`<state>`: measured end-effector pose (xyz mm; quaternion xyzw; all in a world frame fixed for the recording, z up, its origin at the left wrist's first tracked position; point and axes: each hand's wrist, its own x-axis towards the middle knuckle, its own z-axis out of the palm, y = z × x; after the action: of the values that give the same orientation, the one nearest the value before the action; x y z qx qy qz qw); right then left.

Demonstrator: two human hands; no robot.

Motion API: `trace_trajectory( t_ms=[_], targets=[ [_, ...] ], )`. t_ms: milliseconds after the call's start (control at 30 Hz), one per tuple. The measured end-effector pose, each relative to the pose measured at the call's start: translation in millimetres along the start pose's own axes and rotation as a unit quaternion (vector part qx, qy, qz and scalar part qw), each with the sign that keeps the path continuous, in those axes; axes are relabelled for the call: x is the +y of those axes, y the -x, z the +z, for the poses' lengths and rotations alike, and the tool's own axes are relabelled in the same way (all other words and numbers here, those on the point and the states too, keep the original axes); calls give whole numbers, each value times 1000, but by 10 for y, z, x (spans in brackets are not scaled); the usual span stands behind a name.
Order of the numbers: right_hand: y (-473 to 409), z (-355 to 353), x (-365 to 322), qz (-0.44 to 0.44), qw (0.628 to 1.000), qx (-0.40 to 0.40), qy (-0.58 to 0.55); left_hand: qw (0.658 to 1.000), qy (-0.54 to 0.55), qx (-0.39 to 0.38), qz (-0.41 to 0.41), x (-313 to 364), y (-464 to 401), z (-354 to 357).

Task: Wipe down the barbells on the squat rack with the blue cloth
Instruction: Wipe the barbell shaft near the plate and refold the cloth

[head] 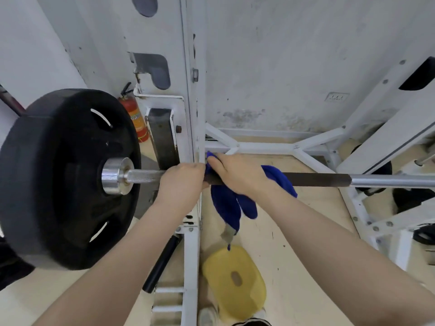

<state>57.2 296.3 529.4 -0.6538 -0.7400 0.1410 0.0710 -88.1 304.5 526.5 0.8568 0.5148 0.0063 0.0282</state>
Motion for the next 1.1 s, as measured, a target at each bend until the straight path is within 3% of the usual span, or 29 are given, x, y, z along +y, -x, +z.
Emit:
trace_trajectory(
  t_ms=[100, 167, 200, 233, 300, 400, 467, 533, 600, 633, 733, 867, 967, 1100],
  targets=[
    [-318, -79, -9, 104, 973, -155, -134, 1000, 12, -4, -2, -32, -5, 11],
    [-314, -64, -1, 119, 975, -145, -120, 999, 32, 0, 0, -33, 0, 14],
    [-225, -6, -14, 94, 989, -88, -66, 999, 42, 4, -1, -39, 9, 20],
    [-94, 90, -21, 64, 998, 16, -18, 999, 52, 13, -5, -45, 16, 34],
    [215, 287, -33, -17, 980, 196, 32, 997, 65, 32, -14, -59, 22, 68],
    [376, 494, -70, -81, 961, 255, 76, 997, 62, 34, -15, -70, 15, 84],
    [300, 373, -174, -50, 979, 197, 9, 997, 71, 32, -14, -74, 8, 71],
    [264, 110, -212, 15, 982, 93, -165, 996, 82, 30, -21, -72, 7, 39],
    [265, -60, -113, 61, 913, 4, -403, 997, 76, 20, -19, -68, 20, 31],
    [289, -97, -58, 47, 912, 14, -407, 997, 77, 16, -18, -69, 24, 34],
    [325, -31, -56, 9, 981, 18, -190, 998, 64, 16, -15, -57, 24, 38],
    [211, -1, -154, 30, 999, -11, -35, 999, 43, 17, -13, -50, 28, 40],
    [100, -91, -105, 75, 990, -89, -74, 999, 45, 12, -7, -53, 43, 49],
    [-63, -249, -33, 51, 966, -217, -129, 999, 41, 13, 9, -89, -2, 76]
  ],
)
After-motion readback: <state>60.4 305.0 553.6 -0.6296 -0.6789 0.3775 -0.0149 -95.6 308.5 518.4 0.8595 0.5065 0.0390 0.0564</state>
